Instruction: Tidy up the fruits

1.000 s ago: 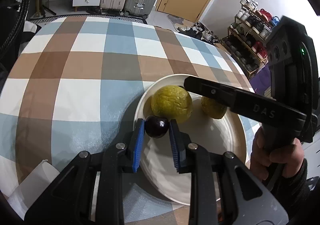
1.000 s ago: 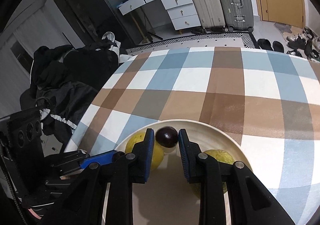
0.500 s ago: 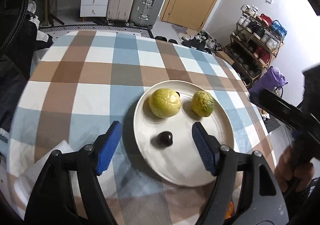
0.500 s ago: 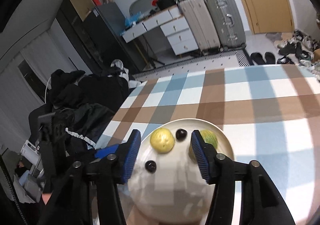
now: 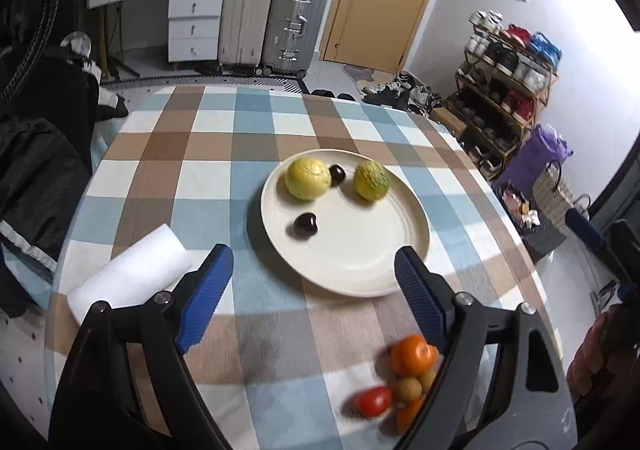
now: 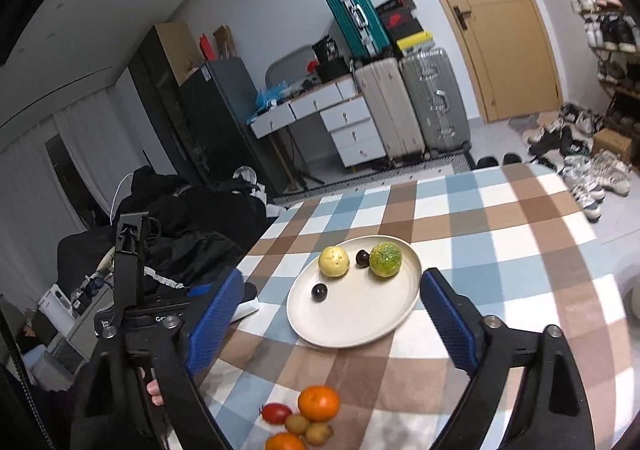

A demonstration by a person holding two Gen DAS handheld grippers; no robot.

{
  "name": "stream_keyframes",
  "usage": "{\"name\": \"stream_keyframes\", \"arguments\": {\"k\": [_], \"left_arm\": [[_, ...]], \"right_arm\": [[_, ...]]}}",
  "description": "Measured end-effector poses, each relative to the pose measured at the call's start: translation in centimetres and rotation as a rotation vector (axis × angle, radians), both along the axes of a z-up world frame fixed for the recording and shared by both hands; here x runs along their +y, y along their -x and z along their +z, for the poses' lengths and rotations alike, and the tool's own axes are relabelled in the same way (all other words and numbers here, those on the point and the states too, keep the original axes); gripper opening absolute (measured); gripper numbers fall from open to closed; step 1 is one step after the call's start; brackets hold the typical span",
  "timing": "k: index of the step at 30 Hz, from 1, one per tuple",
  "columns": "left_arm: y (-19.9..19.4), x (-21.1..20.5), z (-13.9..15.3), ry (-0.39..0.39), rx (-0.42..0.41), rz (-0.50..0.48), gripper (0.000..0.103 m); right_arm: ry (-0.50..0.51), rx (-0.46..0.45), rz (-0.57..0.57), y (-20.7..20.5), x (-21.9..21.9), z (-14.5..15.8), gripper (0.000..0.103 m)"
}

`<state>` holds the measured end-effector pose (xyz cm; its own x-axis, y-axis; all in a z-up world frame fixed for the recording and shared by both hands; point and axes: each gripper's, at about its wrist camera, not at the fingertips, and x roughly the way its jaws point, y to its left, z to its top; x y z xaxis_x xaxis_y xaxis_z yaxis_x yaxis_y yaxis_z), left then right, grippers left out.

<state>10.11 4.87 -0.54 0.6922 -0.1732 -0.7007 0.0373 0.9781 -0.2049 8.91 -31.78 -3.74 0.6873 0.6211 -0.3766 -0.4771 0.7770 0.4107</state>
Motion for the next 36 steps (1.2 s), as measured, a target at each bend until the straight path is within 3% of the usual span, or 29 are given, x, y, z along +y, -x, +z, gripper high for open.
{"name": "stream_keyframes", "arguments": {"k": [7,11,17,24,31,36], "left_arm": [[5.2,-2.6,1.2,-0.066,-0.057,-0.009,0.089],[7.8,-3.5,1.2,-0.065,-0.077,-0.014,0.101],[10.7,-4.6,-0.4,-0.067,-0.055,-0.03,0.102],[12.0,-5.6,-3.9,-0.058,0.021,-0.066,0.102],[13.2,-6.7,-6.6,-0.113,0.029,-0.125,0.102],[13.3,-6.6,-7.8,-0.109,0.061,-0.14,0.102]], "right_arm": [[-0.01,-0.039,0.026,4.8,-0.4,-0.3,0.102],[0.014,-0.042,0.013,6.4,-0.3,-1.0,0.103],[0.093,-0.04,-0.019,9.3,0.1,-3.0,0.103],[0.142,0.053,-0.016,10.4,0.5,-6.5,0.103],[0.12,0.177,0.014,10.0,0.7,-10.0,0.103],[0.113,0.229,0.007,9.3,1.1,-11.3,0.103]]}}
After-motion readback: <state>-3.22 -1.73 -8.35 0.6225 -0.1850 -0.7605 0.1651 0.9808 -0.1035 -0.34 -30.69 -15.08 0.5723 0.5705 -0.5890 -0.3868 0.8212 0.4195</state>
